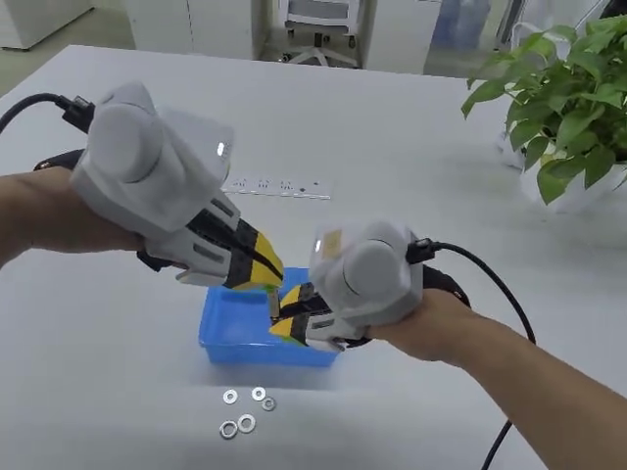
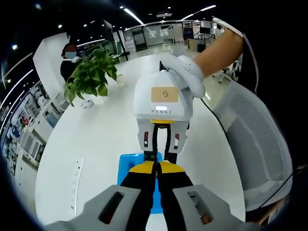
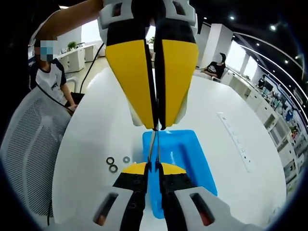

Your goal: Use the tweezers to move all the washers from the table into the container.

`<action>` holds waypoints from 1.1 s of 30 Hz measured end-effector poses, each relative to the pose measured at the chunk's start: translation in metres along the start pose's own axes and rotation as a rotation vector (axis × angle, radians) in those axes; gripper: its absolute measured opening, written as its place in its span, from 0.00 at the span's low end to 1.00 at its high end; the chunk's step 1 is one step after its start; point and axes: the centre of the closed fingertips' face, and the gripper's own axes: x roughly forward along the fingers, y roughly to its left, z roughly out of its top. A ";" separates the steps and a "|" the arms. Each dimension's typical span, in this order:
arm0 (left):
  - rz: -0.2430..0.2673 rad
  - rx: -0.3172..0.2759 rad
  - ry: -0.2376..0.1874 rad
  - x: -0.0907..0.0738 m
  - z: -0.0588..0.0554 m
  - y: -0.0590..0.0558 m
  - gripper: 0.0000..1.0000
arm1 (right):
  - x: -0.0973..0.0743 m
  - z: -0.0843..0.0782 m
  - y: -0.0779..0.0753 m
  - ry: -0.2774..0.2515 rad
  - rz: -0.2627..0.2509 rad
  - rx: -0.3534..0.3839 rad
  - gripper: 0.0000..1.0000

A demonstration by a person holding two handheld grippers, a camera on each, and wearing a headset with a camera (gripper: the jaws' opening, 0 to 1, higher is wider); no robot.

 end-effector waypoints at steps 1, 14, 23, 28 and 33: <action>-0.001 -0.004 0.001 0.000 -0.001 -0.003 0.05 | 0.002 0.000 0.003 -0.002 0.005 0.001 0.11; -0.024 -0.029 0.012 0.010 -0.017 -0.026 0.05 | 0.015 -0.012 0.029 -0.001 0.043 0.012 0.11; -0.037 -0.044 0.008 0.019 -0.023 -0.037 0.05 | 0.020 -0.023 0.041 0.006 0.057 0.021 0.11; -0.045 -0.050 0.007 0.024 -0.027 -0.043 0.05 | 0.023 -0.028 0.048 0.006 0.066 0.026 0.11; -0.055 -0.050 0.014 0.027 -0.031 -0.048 0.05 | 0.027 -0.033 0.054 0.010 0.073 0.026 0.11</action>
